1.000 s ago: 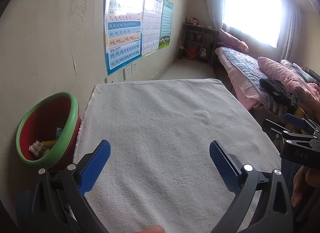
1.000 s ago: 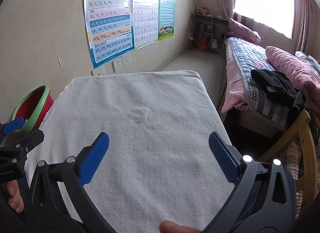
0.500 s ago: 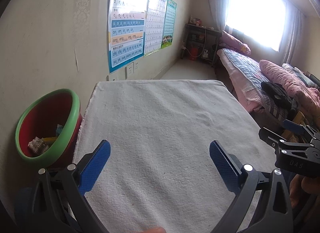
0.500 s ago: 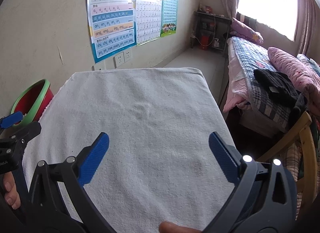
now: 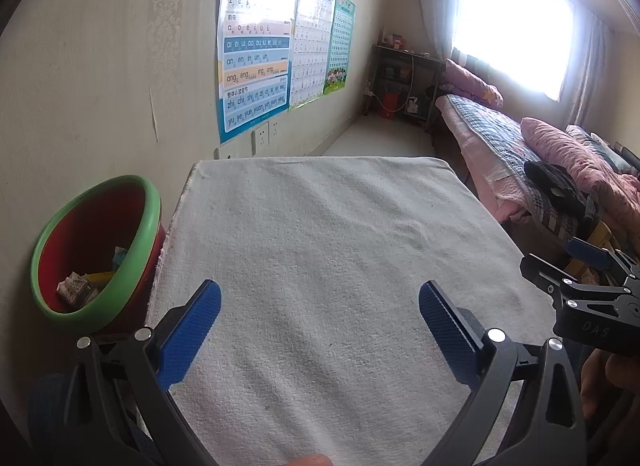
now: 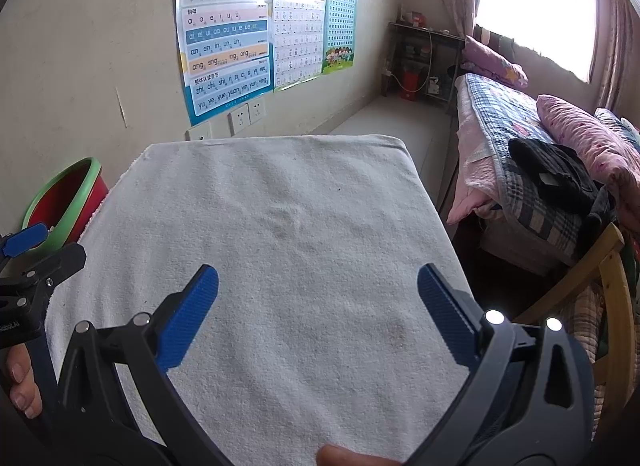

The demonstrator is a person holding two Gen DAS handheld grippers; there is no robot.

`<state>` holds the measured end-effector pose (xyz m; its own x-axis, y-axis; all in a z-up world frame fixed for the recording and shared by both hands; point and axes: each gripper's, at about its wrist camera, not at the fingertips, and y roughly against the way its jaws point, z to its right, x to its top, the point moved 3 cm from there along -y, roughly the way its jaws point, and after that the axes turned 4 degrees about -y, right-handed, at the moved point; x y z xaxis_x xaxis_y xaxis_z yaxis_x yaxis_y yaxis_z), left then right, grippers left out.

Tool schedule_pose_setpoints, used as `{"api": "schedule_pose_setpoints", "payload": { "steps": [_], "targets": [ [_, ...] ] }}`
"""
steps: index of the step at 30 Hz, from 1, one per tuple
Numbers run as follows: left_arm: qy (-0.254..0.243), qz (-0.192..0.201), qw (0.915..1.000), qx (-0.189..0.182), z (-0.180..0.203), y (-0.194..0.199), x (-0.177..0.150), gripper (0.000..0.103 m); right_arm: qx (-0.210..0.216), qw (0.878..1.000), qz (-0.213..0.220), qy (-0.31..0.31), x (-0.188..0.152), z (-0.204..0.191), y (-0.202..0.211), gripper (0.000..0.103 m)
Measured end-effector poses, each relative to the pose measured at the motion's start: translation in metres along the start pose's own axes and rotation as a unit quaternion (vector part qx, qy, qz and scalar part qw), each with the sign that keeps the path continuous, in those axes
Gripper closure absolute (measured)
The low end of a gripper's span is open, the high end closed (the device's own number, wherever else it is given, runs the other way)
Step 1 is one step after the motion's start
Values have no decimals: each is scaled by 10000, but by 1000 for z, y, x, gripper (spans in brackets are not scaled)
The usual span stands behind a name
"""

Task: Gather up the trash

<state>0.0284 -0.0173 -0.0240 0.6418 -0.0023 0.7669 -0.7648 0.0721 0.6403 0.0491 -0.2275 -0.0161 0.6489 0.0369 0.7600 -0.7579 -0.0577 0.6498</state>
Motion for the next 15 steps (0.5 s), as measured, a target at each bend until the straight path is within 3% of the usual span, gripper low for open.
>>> {"api": "schedule_pose_setpoints", "payload": {
  "steps": [15],
  "targets": [
    [-21,-16,10000,-1,1,0,0,8,-17,10000,-50,-24,-1,1,-3,5]
  ]
}}
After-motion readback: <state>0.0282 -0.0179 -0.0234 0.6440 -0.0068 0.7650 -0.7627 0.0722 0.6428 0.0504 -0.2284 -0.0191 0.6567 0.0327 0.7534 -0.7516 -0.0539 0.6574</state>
